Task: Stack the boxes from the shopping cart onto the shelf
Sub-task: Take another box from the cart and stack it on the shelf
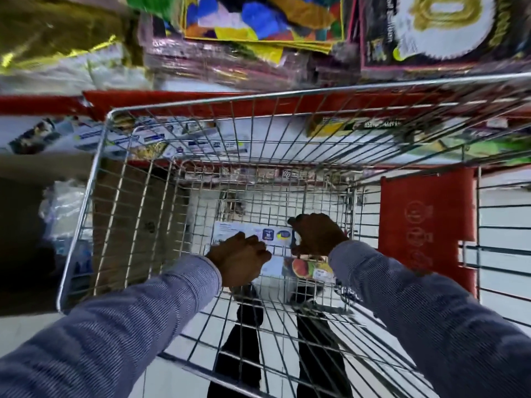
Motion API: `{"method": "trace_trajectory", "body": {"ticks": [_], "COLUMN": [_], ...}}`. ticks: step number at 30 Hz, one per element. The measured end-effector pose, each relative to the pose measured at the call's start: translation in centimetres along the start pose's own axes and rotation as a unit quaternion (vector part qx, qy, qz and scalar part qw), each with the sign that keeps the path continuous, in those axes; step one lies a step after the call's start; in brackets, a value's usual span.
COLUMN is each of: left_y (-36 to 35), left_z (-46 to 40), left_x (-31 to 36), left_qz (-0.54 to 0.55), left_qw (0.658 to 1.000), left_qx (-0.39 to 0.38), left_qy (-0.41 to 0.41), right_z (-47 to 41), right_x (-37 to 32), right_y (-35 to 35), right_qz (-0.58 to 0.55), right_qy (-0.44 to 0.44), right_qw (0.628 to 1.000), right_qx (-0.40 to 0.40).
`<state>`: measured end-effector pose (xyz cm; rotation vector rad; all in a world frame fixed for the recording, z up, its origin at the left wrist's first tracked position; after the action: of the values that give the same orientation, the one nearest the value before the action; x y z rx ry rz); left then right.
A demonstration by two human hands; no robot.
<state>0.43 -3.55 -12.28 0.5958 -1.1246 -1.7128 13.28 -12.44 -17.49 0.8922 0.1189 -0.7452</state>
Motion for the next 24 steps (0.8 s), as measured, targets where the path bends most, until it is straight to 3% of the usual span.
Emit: {"method": "trace_trajectory", "body": {"ticks": [9,14,18,24], "left_y": [-4.6,-2.3,2.9,17.5], "left_z": [-3.2,-3.2,-0.6,6.5], "left_x": [0.9,0.6,-0.2,-2.5], "left_qz": [-0.011,0.027,0.061,0.022], "left_qw": [0.990,0.988,0.989,0.982], "left_qx": [-0.129,-0.130,-0.079,0.126], "left_qy": [0.055,0.075,0.105,0.137], "right_z": [-1.1,0.1,3.6,12.1], "right_x": [0.0,-0.4,-2.2,-8.1], "right_y": [-0.6,1.7,7.6,21.9], "right_qz": [-0.019,-0.035,-0.059,-0.007], "right_qy": [0.014,0.009,0.017,0.093], "right_qw": [0.999,0.996,0.992,0.971], "right_qx": [0.038,0.078,0.112,0.220]}}
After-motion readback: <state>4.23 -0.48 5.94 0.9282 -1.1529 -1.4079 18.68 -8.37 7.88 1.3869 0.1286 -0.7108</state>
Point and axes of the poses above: each hand's wrist, its own z-axis away from the middle knuckle, its own y-axis out of the back of the hand, x = y × z, the point moved 6 cm from there along -z, towards the middle knuckle, and after that the axes turned 12 degrees about -z, right-handed, at the moved point
